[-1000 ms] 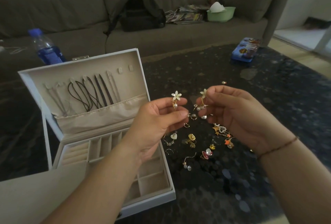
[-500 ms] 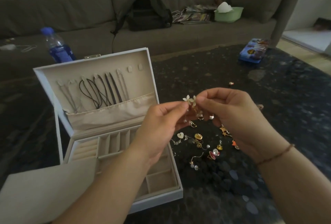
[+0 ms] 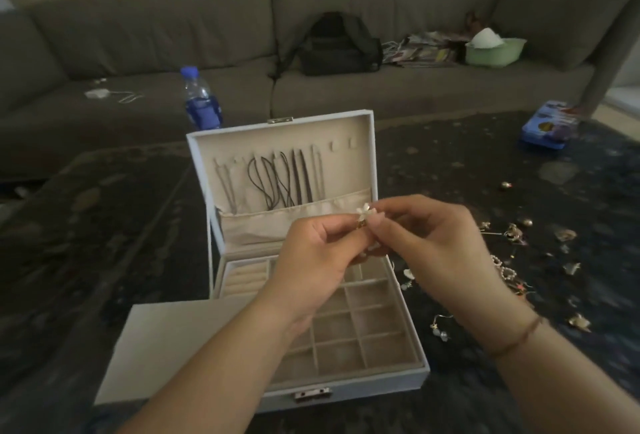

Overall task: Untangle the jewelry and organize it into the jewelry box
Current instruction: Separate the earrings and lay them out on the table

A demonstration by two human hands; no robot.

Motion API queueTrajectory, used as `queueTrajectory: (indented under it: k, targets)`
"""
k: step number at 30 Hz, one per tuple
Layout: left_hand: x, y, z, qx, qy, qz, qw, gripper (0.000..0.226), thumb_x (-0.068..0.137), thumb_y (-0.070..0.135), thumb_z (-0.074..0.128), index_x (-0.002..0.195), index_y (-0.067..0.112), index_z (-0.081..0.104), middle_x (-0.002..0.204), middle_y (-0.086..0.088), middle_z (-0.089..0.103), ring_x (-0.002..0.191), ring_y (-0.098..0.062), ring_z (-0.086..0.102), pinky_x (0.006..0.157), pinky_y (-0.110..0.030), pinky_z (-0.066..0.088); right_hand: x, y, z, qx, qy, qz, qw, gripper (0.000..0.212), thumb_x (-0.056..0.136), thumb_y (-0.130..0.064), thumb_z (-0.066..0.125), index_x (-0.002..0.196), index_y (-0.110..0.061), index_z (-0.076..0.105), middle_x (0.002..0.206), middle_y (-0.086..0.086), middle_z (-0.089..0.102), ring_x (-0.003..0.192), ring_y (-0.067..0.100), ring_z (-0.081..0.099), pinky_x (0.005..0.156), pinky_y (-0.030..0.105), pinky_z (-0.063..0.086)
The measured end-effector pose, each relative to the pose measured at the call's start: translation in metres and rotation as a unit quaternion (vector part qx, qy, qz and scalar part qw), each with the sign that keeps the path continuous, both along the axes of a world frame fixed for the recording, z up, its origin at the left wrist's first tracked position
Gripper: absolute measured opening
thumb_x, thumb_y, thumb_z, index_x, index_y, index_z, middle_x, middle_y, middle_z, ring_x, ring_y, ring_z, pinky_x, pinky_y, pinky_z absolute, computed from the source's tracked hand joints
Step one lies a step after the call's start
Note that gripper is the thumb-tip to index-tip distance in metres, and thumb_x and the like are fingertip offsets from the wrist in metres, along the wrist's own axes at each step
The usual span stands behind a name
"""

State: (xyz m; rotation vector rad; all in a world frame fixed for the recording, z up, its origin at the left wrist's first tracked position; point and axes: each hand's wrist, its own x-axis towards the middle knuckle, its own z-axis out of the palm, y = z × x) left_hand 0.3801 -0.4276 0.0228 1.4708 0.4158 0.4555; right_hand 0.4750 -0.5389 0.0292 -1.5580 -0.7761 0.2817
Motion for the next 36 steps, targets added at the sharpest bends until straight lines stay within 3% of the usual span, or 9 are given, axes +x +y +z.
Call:
queueTrajectory:
  k: [4, 11, 14, 17, 20, 23, 28, 32, 36]
  targets:
    - [-0.025, 0.013, 0.004, 0.006, 0.010, 0.015, 1.000, 0.015, 0.091, 0.013, 0.065, 0.095, 0.006, 0.078, 0.094, -0.020, 0.075, 0.099, -0.038, 0.069, 0.099, -0.052, 0.051, -0.020, 0.018, 0.002, 0.027, 0.064, 0.047, 0.996, 0.006, 0.083, -0.009, 0.073, 0.088, -0.012, 0.076, 0.073, 0.009, 0.073, 0.060, 0.017, 0.066, 0.055, 0.019, 0.051]
    - [-0.068, 0.035, 0.003, 0.042, 0.017, -0.012, 0.999, 0.031, 0.080, 0.026, 0.068, 0.106, 0.011, 0.072, 0.092, -0.008, 0.077, 0.091, -0.022, 0.074, 0.089, -0.036, 0.056, -0.050, 0.041, 0.005, 0.021, 0.119, 0.091, 0.989, 0.007, 0.086, -0.008, 0.070, 0.091, -0.004, 0.072, 0.081, 0.011, 0.073, 0.067, 0.015, 0.067, 0.061, 0.025, 0.052]
    - [-0.085, 0.041, 0.003, 0.045, 0.033, -0.029, 0.998, 0.049, 0.074, 0.030, 0.069, 0.121, 0.018, 0.062, 0.096, -0.005, 0.078, 0.096, -0.017, 0.073, 0.096, -0.038, 0.054, -0.059, 0.043, 0.009, 0.033, 0.171, 0.097, 0.980, 0.011, 0.086, -0.010, 0.068, 0.094, -0.002, 0.070, 0.095, 0.014, 0.075, 0.085, 0.023, 0.071, 0.076, 0.031, 0.056]
    - [-0.108, 0.049, -0.006, 0.131, 0.055, 0.006, 0.990, 0.048, 0.083, 0.030, 0.070, 0.129, 0.026, 0.056, 0.097, 0.006, 0.077, 0.100, -0.009, 0.071, 0.102, -0.039, 0.049, -0.061, 0.041, 0.013, 0.024, 0.216, 0.111, 0.970, 0.018, 0.078, -0.020, 0.068, 0.092, -0.007, 0.069, 0.098, 0.013, 0.075, 0.097, 0.026, 0.070, 0.091, 0.039, 0.052]
    - [-0.131, 0.062, -0.021, 0.288, 0.081, 0.041, 0.953, 0.032, 0.090, 0.031, 0.065, 0.121, 0.036, 0.061, 0.101, 0.022, 0.073, 0.105, 0.005, 0.064, 0.100, -0.028, 0.050, -0.059, 0.039, 0.008, -0.013, 0.244, 0.134, 0.960, 0.019, 0.076, -0.022, 0.066, 0.088, -0.008, 0.067, 0.098, 0.015, 0.075, 0.093, 0.026, 0.072, 0.085, 0.038, 0.054]
    - [-0.140, 0.071, -0.028, 0.432, 0.142, -0.003, 0.891, 0.028, 0.089, 0.041, 0.062, 0.117, 0.042, 0.063, 0.114, 0.032, 0.060, 0.115, 0.013, 0.051, 0.104, -0.019, 0.044, -0.058, 0.038, -0.001, -0.095, 0.229, 0.149, 0.957, 0.015, 0.086, -0.017, 0.064, 0.094, -0.004, 0.066, 0.099, 0.018, 0.074, 0.092, 0.030, 0.072, 0.080, 0.038, 0.057]
    - [-0.141, 0.071, -0.034, 0.600, 0.177, -0.162, 0.763, 0.046, 0.090, 0.068, 0.042, 0.124, 0.042, 0.059, 0.138, 0.021, 0.050, 0.135, -0.004, 0.034, 0.116, -0.036, 0.028, -0.060, 0.045, -0.013, -0.166, 0.183, 0.125, 0.961, 0.011, 0.092, -0.013, 0.063, 0.096, -0.004, 0.068, 0.092, 0.012, 0.075, 0.083, 0.022, 0.072, 0.073, 0.036, 0.058]
    - [-0.144, 0.070, -0.033, 0.612, 0.201, -0.169, 0.746, 0.050, 0.093, 0.071, 0.030, 0.127, 0.044, 0.055, 0.144, 0.022, 0.043, 0.140, -0.006, 0.025, 0.120, -0.039, 0.018, -0.061, 0.054, -0.018, -0.186, 0.156, 0.104, 0.964, 0.008, 0.091, -0.013, 0.066, 0.095, -0.006, 0.069, 0.087, 0.012, 0.076, 0.080, 0.019, 0.072, 0.069, 0.036, 0.058]
    - [-0.146, 0.069, -0.036, 0.623, 0.200, -0.164, 0.739, 0.048, 0.095, 0.068, 0.030, 0.119, 0.041, 0.061, 0.143, 0.016, 0.049, 0.139, -0.014, 0.034, 0.118, -0.044, 0.025, -0.065, 0.060, -0.022, -0.190, 0.143, 0.113, 0.965, 0.009, 0.091, -0.015, 0.066, 0.095, -0.008, 0.069, 0.084, 0.009, 0.076, 0.083, 0.020, 0.073, 0.066, 0.034, 0.057]
